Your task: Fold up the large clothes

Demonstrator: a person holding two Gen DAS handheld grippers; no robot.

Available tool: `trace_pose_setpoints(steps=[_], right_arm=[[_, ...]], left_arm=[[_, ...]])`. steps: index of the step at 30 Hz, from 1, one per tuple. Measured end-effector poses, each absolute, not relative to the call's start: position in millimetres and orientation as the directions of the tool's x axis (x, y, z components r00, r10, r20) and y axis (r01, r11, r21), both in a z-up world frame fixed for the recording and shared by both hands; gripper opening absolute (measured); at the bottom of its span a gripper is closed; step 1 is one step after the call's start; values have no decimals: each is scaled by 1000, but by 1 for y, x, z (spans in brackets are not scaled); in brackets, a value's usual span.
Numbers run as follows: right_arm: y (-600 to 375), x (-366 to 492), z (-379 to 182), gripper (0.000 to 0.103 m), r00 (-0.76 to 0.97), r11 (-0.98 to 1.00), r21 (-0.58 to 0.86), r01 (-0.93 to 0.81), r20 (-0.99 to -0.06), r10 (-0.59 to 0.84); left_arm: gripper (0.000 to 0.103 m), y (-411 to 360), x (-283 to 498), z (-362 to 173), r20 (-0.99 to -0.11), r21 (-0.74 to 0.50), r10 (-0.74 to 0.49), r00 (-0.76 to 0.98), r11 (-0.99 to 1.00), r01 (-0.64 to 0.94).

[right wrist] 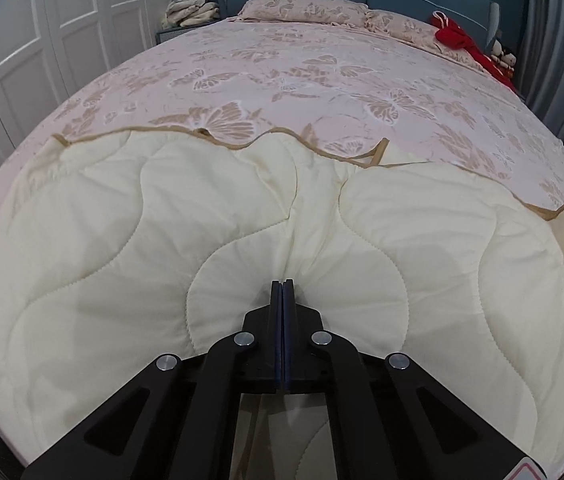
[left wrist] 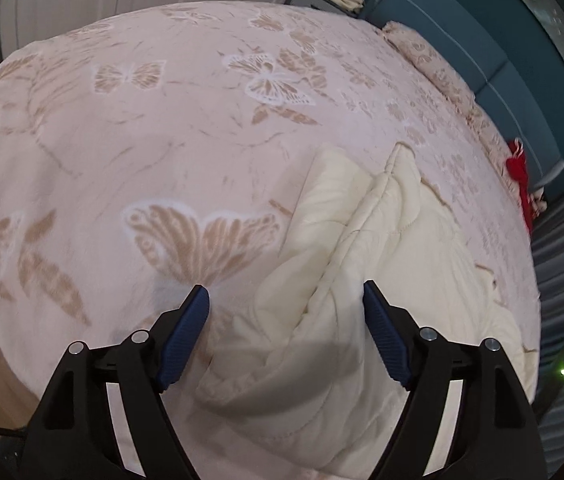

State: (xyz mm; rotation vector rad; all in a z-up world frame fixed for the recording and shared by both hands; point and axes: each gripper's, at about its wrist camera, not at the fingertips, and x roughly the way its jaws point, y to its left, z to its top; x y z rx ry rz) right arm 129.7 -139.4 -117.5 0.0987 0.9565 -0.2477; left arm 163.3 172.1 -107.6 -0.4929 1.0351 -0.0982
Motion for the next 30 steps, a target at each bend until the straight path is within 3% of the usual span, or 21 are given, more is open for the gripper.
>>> trace_pose_setpoints(steps=[6, 11, 15, 19, 20, 23, 25, 30], right_arm=[[-138, 134, -118, 3, 559, 972, -21, 234, -815, -152], [-145, 132, -96, 2, 603, 961, 170, 220, -798, 3], [-135, 144, -108, 3, 566, 967, 153, 203, -825, 12], [-138, 148, -123, 3, 565, 961, 180, 208, -825, 32], [-137, 148, -126, 3, 567, 962, 180, 205, -823, 33], [-134, 151, -131, 3, 573, 970, 153, 191, -819, 16], [-132, 153, -130, 3, 571, 973, 138, 185, -821, 8], [-140, 128, -91, 2, 605, 965, 200, 169, -794, 58]], left_arm=[[77, 166, 155, -109, -803, -465, -351, 482, 875, -138], [86, 159, 156, -124, -813, -453, -360, 457, 885, -109], [96, 152, 159, -126, -812, -454, -367, 454, 885, -97], [95, 144, 162, -125, -811, -458, -372, 452, 884, -93], [92, 143, 162, -124, -807, -468, -383, 450, 879, -92], [67, 138, 163, -119, -788, -511, -429, 442, 856, -80], [40, 134, 161, -109, -771, -526, -449, 452, 849, -53], [31, 124, 148, -57, -720, -532, -472, 509, 846, 32]])
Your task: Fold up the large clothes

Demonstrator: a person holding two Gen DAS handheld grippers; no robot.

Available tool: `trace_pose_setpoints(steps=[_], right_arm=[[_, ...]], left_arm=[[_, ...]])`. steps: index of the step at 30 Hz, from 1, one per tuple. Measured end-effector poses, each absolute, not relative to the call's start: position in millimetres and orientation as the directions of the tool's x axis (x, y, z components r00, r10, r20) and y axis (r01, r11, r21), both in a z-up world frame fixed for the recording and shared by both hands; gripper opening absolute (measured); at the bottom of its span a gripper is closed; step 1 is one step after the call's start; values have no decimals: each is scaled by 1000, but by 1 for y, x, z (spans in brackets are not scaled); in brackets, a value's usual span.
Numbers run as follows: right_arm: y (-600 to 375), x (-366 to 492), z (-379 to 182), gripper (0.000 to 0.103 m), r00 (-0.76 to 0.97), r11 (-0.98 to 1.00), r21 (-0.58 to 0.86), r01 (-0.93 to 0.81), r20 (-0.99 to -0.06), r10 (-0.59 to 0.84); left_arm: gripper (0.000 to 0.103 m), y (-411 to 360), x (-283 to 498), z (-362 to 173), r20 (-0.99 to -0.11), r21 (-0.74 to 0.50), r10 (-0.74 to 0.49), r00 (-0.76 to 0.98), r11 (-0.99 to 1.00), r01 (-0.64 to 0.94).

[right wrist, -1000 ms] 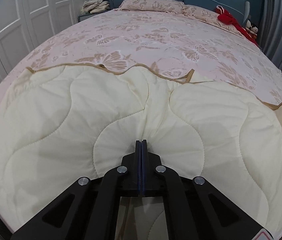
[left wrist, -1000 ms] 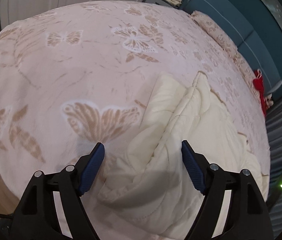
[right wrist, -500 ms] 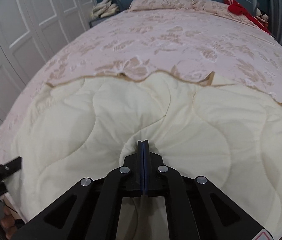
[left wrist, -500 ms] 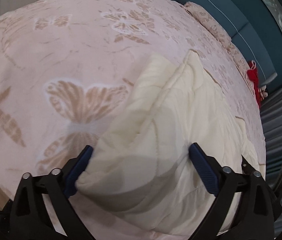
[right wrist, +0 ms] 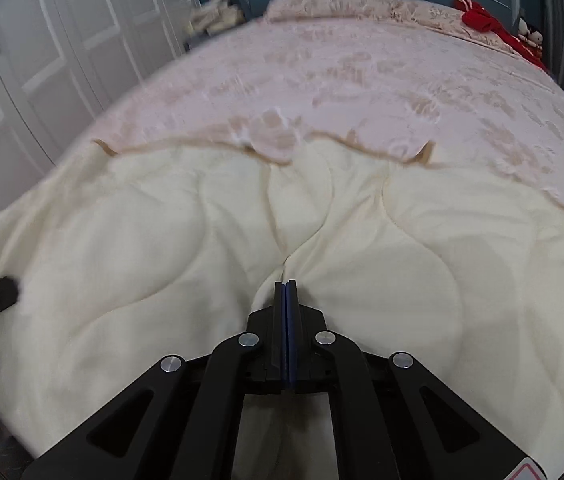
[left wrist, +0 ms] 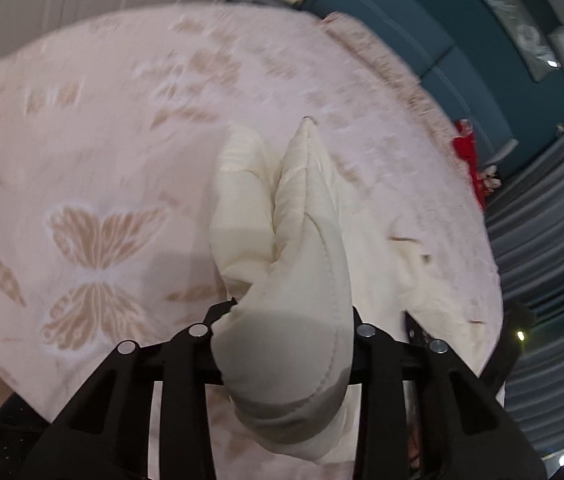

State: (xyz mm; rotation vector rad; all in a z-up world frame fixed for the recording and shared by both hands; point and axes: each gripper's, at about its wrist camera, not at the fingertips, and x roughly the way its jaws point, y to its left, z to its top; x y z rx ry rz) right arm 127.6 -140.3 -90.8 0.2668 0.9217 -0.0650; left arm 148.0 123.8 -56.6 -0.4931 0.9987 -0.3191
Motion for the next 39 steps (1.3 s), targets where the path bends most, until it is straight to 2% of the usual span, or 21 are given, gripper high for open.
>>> trace_pose_setpoints(steps=[3, 6, 10, 15, 21, 27, 39], right_arm=[[-151, 75, -55, 2, 649, 962, 235, 143, -756, 88], [-160, 23, -49, 2, 637, 948, 282, 147, -760, 127], [-156, -19, -68, 2, 601, 941, 310, 137, -781, 169], [-149, -24, -108, 2, 558, 932, 331, 148, -806, 198], [-159, -18, -129, 2, 579, 891, 420, 173, -775, 253], [-168, -44, -113, 2, 606, 884, 440, 158, -750, 265], [-248, -150, -77, 2, 591, 919, 262, 293, -805, 41]], left_arm=[[30, 107, 133, -20, -695, -494, -473, 542, 861, 118], [30, 90, 121, 3, -682, -463, -469, 561, 871, 165], [30, 55, 101, 32, -671, -399, -458, 583, 886, 237], [29, 18, 81, 50, -675, -352, -464, 574, 886, 303], [29, -32, 55, 54, -679, -323, -500, 538, 861, 392], [29, -94, 44, 53, -701, -277, -516, 492, 833, 479], [29, -205, 11, -3, -807, -151, -427, 408, 817, 557]])
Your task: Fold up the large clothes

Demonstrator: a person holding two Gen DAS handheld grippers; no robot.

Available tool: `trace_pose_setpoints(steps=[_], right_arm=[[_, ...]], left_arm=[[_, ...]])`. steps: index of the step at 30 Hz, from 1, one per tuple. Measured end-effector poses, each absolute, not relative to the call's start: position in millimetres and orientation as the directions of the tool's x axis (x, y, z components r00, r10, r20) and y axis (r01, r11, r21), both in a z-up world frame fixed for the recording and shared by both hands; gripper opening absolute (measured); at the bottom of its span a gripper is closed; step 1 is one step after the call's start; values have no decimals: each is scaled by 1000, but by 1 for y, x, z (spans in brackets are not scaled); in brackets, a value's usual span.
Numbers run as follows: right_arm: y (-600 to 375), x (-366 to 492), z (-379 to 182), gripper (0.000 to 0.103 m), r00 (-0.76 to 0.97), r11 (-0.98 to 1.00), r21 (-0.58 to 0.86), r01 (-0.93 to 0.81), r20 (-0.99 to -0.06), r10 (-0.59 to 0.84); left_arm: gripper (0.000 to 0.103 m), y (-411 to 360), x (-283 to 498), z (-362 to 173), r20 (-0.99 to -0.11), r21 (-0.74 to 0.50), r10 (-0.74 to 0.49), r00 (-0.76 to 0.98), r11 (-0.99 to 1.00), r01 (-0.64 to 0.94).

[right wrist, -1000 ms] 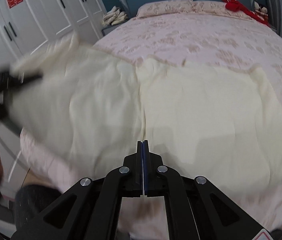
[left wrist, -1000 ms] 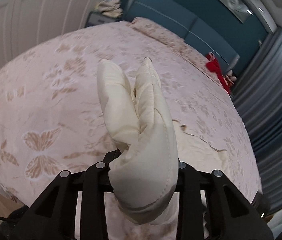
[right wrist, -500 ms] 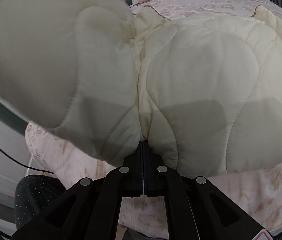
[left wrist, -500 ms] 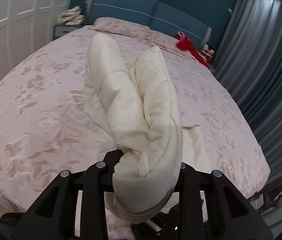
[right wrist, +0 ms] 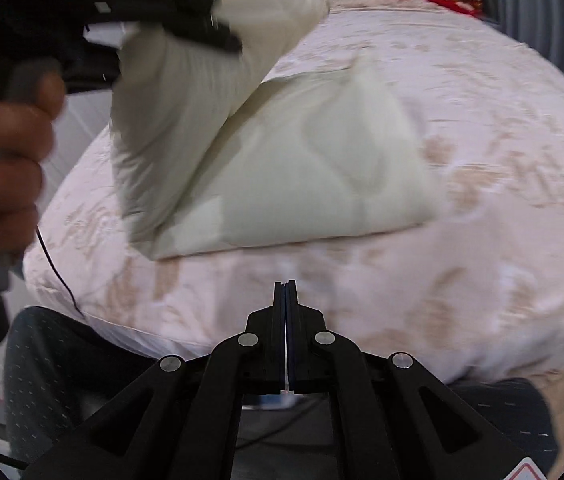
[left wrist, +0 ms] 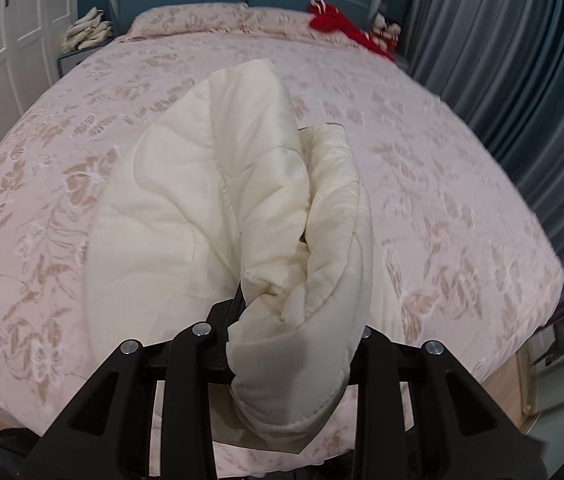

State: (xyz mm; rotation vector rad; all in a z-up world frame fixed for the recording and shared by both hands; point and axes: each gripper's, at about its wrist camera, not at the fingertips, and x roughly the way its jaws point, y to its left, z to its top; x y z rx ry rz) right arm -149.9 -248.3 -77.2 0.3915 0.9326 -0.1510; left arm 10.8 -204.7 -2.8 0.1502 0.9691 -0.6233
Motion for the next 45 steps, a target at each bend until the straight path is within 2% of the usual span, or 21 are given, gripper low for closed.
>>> trace_pose_setpoints(steps=[15, 18, 22, 25, 28, 32, 35, 37, 42, 45], right_arm=[[-287, -177, -82, 2, 565, 912, 202, 357, -824, -39], [-290, -179, -80, 2, 561, 910, 193, 367, -826, -51], [-291, -177, -66, 2, 576, 917, 150, 368, -811, -98], [-294, -173, -49, 15, 606, 922, 128, 365, -784, -131], [-295, -164, -28, 40, 653, 924, 125, 361, -741, -155], [-293, -145, -6, 56, 700, 933, 110, 343, -692, -176], [-287, -127, 7, 58, 730, 940, 113, 322, -662, -170], [-281, -118, 12, 58, 740, 947, 99, 306, -651, -171], [-278, -123, 10, 58, 719, 943, 64, 327, -665, -204], [-285, -138, 5, 58, 685, 928, 55, 368, -691, -230]], left_arm=[[29, -257, -11, -60, -856, 5, -294, 424, 817, 577], [33, -263, -16, -65, -852, 38, -277, 444, 813, 581], [41, -255, -18, -44, -836, 10, -305, 456, 823, 568], [45, -237, -17, -20, -822, -35, -330, 464, 842, 538], [52, -198, -15, 6, -799, -143, -396, 453, 856, 496], [56, -143, -12, 27, -753, -250, -453, 478, 868, 428], [57, -110, -9, 40, -709, -320, -488, 509, 866, 384], [57, -109, -9, 42, -701, -314, -492, 516, 863, 396], [56, -156, -7, 23, -713, -328, -547, 439, 814, 480], [57, -200, -8, 3, -736, -358, -597, 319, 744, 564]])
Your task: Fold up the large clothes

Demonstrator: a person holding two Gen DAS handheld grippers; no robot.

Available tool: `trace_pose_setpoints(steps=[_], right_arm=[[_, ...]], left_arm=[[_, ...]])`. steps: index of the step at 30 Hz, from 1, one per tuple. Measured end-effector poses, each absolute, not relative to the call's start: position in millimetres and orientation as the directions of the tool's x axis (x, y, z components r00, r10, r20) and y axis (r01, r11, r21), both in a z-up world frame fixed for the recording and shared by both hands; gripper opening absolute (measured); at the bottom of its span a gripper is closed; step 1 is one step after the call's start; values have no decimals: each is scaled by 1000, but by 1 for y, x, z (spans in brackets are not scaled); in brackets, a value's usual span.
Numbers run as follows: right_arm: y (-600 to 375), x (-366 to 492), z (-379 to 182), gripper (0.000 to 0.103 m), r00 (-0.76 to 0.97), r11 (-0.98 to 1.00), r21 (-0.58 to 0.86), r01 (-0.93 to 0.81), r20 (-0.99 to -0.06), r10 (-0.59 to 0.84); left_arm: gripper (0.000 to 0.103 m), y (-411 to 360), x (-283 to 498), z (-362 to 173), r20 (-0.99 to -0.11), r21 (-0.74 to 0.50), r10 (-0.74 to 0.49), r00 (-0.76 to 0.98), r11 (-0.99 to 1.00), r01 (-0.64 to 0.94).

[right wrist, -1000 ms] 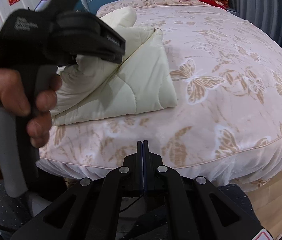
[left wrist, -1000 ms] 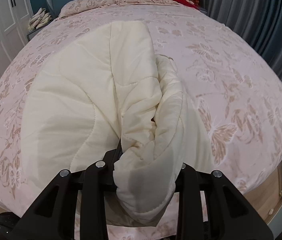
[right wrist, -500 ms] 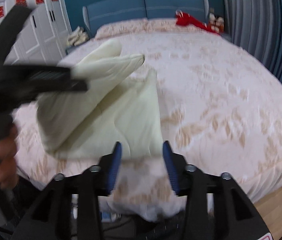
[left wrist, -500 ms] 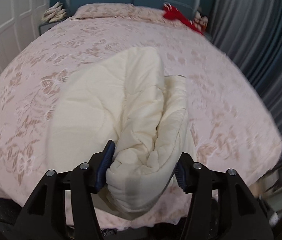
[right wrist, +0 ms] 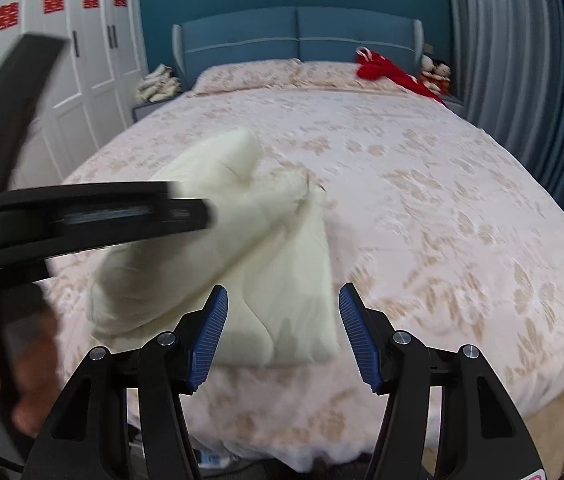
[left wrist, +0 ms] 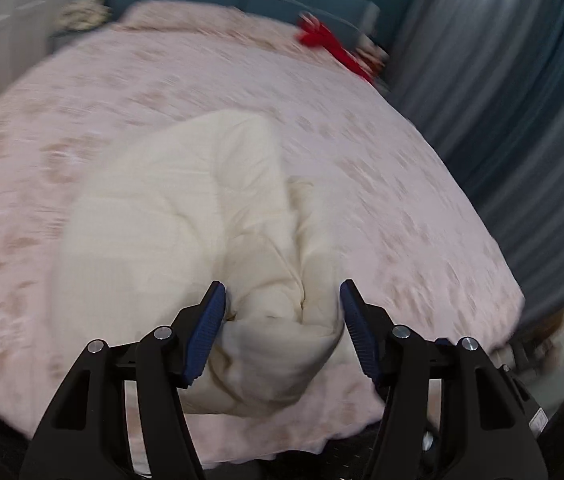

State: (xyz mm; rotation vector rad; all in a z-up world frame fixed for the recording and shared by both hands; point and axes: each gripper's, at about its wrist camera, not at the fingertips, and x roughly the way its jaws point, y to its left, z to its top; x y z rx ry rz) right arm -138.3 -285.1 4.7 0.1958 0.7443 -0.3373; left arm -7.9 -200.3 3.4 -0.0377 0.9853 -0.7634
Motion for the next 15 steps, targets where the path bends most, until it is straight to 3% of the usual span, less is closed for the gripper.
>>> trace_pose_setpoints(steps=[3, 7, 9, 12, 15], right_arm=[[-293, -149, 5, 58, 669, 920, 46, 389, -700, -248], [-296, -150, 13, 58, 688, 925, 51, 376, -685, -242], [-291, -142, 20, 63, 714, 935, 62, 348, -664, -222], [-285, -124, 24, 63, 747, 946, 121, 301, -647, -155], [-277, -101, 23, 65, 761, 951, 178, 253, -643, -83]], left_arm=[[59, -198, -15, 10, -710, -404, -632, 311, 727, 555], [82, -144, -25, 40, -622, -487, -684, 381, 719, 495], [86, -116, -30, 52, -575, -518, -696, 430, 717, 467], [86, -92, -27, 50, -597, -444, -620, 508, 784, 435], [76, -80, -7, 20, -676, -384, -520, 523, 853, 353]])
